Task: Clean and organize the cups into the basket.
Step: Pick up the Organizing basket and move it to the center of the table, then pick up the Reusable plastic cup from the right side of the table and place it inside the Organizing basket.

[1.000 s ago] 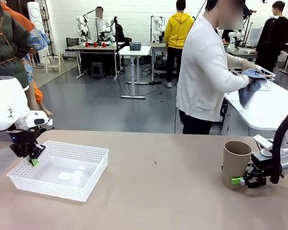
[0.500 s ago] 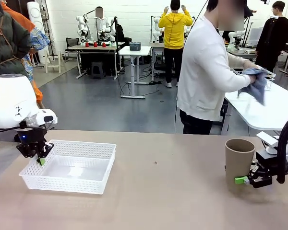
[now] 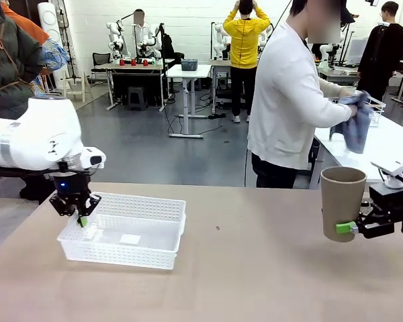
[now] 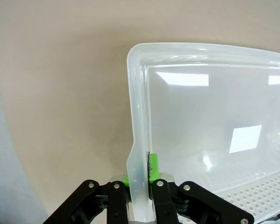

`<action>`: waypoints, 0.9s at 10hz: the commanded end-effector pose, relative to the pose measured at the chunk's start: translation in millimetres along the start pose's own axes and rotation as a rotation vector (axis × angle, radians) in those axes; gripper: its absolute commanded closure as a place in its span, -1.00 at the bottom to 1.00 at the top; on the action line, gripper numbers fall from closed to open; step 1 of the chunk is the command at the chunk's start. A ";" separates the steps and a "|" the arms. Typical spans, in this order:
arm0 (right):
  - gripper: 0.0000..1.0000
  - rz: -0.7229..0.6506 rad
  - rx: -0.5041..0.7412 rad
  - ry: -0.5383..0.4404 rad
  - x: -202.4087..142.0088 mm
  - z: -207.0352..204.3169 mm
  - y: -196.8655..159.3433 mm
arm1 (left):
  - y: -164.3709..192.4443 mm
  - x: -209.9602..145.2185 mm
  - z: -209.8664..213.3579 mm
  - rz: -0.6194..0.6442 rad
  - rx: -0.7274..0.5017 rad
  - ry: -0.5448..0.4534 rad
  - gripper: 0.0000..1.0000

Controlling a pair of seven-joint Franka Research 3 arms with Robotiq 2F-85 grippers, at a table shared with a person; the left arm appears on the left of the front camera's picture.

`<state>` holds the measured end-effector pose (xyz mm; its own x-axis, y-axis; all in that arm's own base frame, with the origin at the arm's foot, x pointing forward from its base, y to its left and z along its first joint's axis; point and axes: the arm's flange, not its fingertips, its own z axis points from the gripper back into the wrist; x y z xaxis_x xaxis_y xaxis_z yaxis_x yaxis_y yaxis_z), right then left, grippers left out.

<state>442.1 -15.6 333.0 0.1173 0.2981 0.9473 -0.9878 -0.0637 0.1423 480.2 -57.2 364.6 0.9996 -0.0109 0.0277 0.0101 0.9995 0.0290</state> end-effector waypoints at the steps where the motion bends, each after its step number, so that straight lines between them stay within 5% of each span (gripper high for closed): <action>1: 0.83 -0.035 -0.019 -0.033 29.0 2.5 12.0 | -31.0 22.5 -1.4 0.037 0.005 0.026 1.00; 9: 0.83 -0.070 -0.048 -0.111 99.2 32.1 24.1 | -154.5 40.6 -2.7 0.035 0.012 0.014 1.00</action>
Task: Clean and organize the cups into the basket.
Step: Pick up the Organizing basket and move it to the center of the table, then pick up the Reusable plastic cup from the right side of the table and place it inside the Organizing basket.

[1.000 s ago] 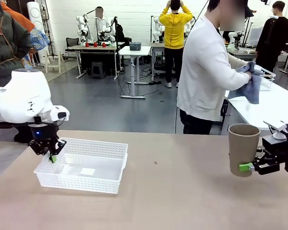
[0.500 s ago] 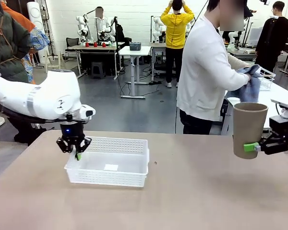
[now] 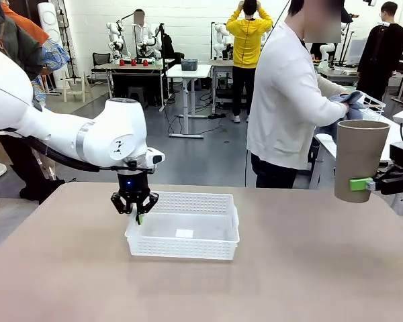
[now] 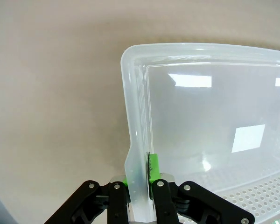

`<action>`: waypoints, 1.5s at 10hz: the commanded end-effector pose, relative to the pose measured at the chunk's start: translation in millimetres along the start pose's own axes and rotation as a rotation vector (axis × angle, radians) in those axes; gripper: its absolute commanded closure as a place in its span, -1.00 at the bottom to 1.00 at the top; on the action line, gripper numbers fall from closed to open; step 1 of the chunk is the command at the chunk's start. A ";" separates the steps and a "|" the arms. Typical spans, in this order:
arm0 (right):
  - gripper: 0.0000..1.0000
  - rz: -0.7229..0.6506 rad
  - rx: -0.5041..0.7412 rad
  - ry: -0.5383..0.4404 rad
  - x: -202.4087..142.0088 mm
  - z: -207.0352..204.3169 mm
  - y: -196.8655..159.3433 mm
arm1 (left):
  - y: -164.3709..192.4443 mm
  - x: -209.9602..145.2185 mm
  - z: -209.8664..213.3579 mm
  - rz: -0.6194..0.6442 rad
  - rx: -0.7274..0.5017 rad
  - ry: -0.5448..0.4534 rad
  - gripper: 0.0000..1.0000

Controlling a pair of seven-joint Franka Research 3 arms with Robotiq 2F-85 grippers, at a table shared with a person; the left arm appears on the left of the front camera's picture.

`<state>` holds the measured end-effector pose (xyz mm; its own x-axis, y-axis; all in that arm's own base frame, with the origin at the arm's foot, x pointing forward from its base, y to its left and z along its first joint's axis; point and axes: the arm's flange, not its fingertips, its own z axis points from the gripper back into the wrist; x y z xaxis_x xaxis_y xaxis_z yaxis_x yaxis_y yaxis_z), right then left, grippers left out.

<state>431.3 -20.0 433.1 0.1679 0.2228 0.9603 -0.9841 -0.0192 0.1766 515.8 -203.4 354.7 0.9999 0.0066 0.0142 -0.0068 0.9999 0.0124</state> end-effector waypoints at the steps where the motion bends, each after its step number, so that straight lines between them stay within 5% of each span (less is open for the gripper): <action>1: 0.83 -0.018 -0.025 -0.018 7.5 0.9 -1.6 | -18.0 3.0 2.9 0.026 0.025 0.000 1.00; 13: 0.83 0.002 -0.007 0.002 1.6 1.5 0.5 | -22.0 -3.6 3.2 -0.003 -0.005 -0.003 1.00; 14: -0.57 -0.002 -0.007 0.005 1.0 1.6 0.4 | -22.0 -3.6 3.2 -0.003 -0.005 -0.003 1.00; 15: -0.57 -0.016 0.016 0.117 19.2 -26.0 -6.7 | -22.0 -3.6 3.2 -0.003 -0.005 -0.003 1.00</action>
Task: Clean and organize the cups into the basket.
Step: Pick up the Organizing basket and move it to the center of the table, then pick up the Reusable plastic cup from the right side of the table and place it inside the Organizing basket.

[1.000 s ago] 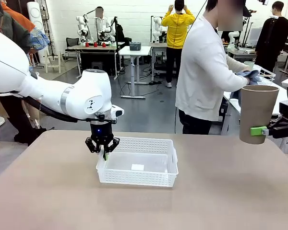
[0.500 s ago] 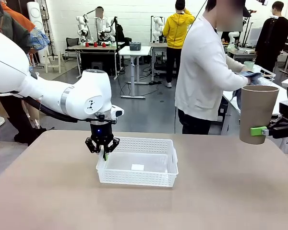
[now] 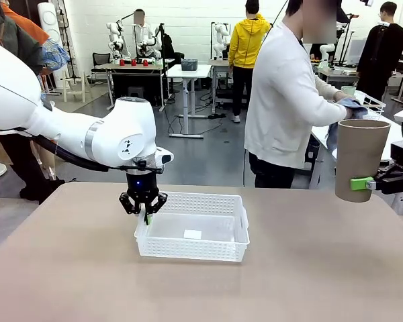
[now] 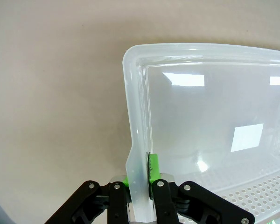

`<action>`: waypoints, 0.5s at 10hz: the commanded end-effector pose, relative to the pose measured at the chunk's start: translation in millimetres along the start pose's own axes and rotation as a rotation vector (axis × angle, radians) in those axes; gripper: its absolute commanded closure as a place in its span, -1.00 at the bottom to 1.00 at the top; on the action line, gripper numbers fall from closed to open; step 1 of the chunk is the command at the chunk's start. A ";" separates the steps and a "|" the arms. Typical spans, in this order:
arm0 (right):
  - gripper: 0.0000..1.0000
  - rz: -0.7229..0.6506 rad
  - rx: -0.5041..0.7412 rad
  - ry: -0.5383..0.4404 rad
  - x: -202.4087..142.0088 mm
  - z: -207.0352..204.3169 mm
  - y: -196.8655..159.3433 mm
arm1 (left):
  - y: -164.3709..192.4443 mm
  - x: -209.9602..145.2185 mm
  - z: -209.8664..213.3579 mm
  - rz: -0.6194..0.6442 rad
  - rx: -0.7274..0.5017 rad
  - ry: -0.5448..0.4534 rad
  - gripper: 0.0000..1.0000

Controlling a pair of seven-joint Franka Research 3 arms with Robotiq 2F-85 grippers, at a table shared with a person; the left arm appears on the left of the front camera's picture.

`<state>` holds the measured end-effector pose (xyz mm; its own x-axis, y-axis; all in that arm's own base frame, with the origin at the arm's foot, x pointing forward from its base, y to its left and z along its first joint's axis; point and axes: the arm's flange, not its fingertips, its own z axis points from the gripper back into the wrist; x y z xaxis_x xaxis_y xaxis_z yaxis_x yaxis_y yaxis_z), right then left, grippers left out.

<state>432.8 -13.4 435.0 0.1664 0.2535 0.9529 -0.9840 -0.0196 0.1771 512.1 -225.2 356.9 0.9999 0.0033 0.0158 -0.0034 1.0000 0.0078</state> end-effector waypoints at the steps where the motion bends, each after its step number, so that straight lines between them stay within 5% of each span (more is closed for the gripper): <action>1: -0.57 0.001 -0.008 0.164 34.6 -43.5 -8.5 | -0.2 0.2 0.6 0.000 0.000 -0.001 1.00; 5: -0.57 -0.024 -0.021 0.486 80.4 -154.0 -17.4 | -0.2 0.2 0.6 0.000 0.000 -0.001 1.00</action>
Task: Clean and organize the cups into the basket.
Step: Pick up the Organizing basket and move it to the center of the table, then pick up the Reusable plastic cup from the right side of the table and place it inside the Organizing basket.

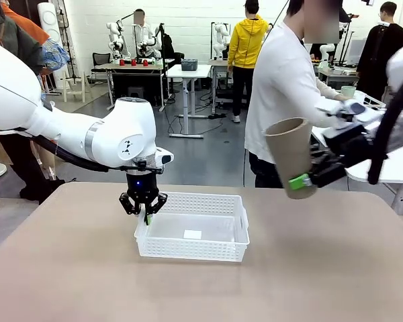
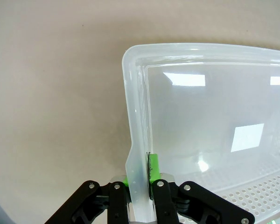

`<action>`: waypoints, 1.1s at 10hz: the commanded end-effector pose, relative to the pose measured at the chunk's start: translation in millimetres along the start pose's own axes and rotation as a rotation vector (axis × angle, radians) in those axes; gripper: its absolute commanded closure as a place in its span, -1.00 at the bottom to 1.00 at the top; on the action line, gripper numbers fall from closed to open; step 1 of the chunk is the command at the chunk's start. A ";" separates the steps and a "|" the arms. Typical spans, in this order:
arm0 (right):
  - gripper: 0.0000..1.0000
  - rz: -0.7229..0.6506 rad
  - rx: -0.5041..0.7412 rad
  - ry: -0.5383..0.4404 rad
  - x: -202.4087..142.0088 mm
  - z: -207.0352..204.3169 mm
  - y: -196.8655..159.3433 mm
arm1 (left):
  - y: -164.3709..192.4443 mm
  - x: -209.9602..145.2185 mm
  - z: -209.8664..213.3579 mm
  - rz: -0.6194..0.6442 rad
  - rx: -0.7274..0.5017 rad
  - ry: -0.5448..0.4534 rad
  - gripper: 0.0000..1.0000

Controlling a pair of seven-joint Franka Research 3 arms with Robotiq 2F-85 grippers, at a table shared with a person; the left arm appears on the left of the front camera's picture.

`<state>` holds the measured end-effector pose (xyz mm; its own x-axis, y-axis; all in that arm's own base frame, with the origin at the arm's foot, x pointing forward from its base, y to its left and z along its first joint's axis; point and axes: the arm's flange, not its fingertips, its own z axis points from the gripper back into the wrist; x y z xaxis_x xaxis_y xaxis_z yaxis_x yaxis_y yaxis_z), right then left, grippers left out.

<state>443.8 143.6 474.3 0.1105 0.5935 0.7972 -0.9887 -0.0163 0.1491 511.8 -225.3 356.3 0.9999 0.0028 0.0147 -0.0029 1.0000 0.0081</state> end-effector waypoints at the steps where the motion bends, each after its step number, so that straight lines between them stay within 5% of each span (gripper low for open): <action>1: -0.57 -0.061 -0.003 0.185 20.1 -33.5 -15.2 | -0.1 0.5 1.1 0.000 0.000 -0.003 1.00; 6: -0.57 -0.052 -0.095 0.462 76.7 -132.4 -29.1 | -0.1 0.5 1.1 0.000 0.000 -0.003 1.00; 11: -0.57 -0.026 -0.080 0.449 72.2 -139.7 -20.7 | -0.1 0.5 1.1 0.000 0.000 -0.003 1.00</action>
<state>464.7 307.3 445.0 0.1001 0.8923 0.4403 -0.9926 0.0588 0.1064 511.8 -225.2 356.1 0.9999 0.0031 0.0143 -0.0032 1.0000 0.0083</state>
